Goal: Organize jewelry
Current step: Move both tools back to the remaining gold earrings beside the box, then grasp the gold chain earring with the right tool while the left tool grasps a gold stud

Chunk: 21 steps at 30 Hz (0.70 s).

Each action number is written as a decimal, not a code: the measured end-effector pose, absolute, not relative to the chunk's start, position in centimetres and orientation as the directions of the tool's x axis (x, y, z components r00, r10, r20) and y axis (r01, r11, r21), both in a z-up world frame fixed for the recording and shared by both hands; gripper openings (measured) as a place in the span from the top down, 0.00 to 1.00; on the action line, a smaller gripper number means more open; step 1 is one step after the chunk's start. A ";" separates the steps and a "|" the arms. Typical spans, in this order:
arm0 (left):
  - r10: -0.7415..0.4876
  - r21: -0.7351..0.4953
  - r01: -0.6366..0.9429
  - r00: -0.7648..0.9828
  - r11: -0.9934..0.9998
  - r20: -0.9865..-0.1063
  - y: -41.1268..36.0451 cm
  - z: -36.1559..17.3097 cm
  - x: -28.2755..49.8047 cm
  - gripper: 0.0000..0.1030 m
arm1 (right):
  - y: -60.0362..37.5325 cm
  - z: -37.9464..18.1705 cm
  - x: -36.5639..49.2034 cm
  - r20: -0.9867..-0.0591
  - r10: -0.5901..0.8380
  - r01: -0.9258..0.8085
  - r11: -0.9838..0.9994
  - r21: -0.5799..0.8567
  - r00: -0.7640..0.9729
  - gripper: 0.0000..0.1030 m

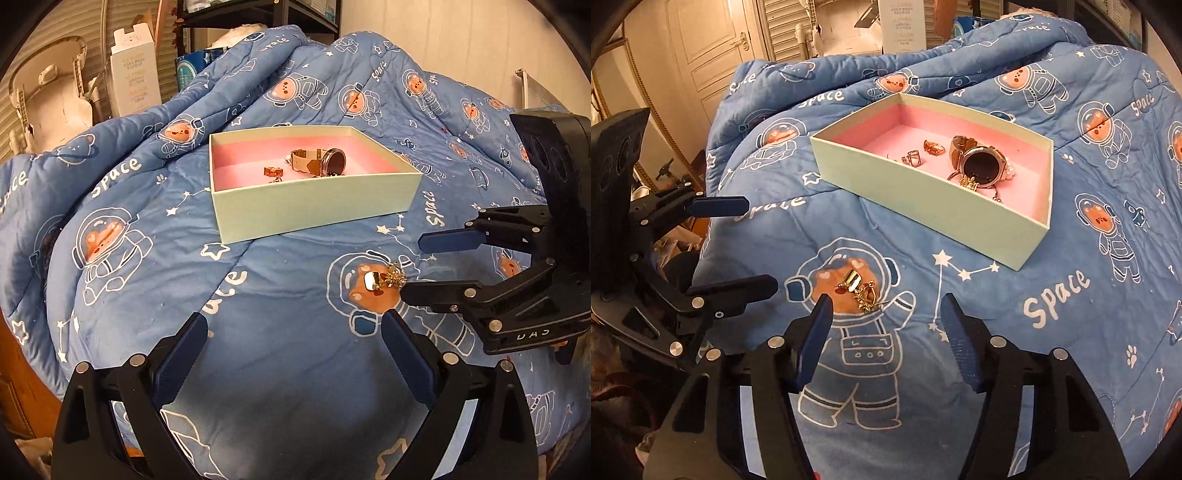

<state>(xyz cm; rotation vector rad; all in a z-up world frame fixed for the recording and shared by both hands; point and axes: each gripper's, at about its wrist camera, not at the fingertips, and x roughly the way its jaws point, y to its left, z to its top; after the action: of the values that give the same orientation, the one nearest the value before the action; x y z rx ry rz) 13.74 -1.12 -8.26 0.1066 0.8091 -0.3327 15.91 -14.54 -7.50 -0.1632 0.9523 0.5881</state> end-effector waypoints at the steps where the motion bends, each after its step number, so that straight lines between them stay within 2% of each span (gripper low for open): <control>1: -0.254 -0.031 0.337 0.642 0.941 -0.724 -1.3 -8.2 13.7 0.11 | -14.5 -7.7 15.9 -0.807 0.404 -0.542 0.831 0.125 0.432 0.49; 7: -0.262 -0.030 0.351 0.637 0.936 -0.725 -1.8 -8.4 13.7 0.14 | -14.0 -8.4 16.0 -0.817 0.402 -0.546 0.828 0.130 0.414 0.58; 14: -0.279 -0.043 0.367 0.620 0.929 -0.733 -2.3 -8.7 13.9 0.26 | -13.7 -8.7 16.4 -0.818 0.406 -0.542 0.828 0.140 0.408 0.77; 21: -0.302 -0.058 0.389 0.602 0.919 -0.739 -3.0 -8.8 14.0 0.36 | -13.9 -8.7 16.7 -0.814 0.418 -0.528 0.833 0.165 0.404 0.82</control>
<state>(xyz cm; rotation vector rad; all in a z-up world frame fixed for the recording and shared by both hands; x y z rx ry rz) 13.99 -2.96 -8.76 0.1128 0.8332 -0.4013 16.73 -13.91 -8.65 -0.1251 0.9888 0.5988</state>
